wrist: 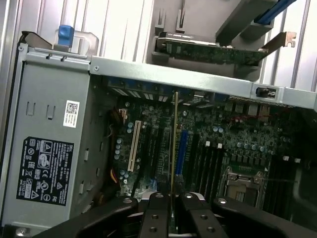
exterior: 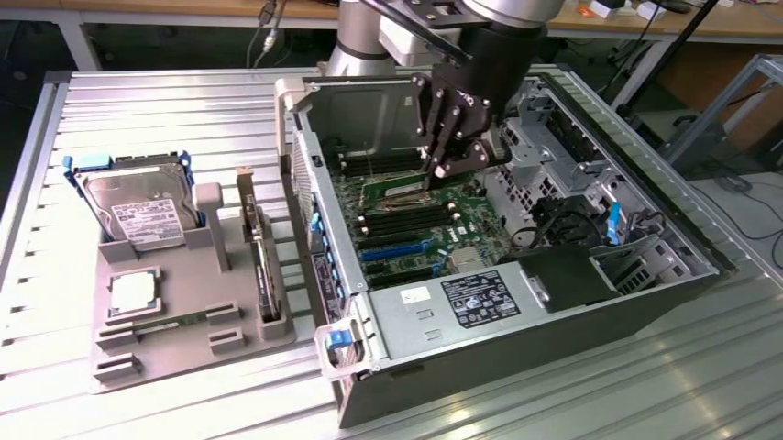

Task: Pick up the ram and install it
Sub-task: 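Pick up the ram and move it above insertion slot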

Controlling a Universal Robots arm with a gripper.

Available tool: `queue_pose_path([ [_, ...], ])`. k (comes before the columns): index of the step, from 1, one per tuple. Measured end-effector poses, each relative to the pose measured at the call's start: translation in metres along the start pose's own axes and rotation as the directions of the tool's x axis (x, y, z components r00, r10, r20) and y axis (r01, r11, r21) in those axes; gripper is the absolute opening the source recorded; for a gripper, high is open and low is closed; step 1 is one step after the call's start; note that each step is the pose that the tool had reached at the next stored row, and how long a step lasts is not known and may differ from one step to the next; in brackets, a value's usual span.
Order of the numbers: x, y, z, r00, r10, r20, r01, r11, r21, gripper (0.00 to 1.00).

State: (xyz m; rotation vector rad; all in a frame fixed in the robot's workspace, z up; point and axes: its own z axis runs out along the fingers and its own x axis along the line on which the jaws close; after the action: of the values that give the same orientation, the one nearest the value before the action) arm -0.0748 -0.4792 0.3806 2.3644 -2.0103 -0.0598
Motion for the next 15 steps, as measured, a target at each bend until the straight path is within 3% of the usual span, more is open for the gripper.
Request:
queue_pose_path([
  [4, 0.001, -0.0127, -0.0006, 1.0, 0.006, 0.0004, -0.006, 1.0, 0.0001, 0.14],
  [5, 0.003, -0.0264, -0.0013, 1.0, 0.007, 0.0003, -0.007, 1.0, 0.0, 0.14],
  [6, 0.004, -0.0338, -0.0016, 1.0, 0.006, 0.0004, -0.006, 1.0, 0.0, 0.14],
  [11, 0.007, -0.0569, -0.0029, 1.0, 0.007, 0.0004, -0.007, 1.0, 0.0, 0.14],
  [13, 0.009, -0.0652, -0.0033, 1.0, 0.006, 0.0004, -0.006, 1.0, 0.0, 0.14],
  [15, 0.009, -0.0674, -0.0034, 1.0, 0.006, 0.0004, -0.006, 1.0, 0.0, 0.14],
])
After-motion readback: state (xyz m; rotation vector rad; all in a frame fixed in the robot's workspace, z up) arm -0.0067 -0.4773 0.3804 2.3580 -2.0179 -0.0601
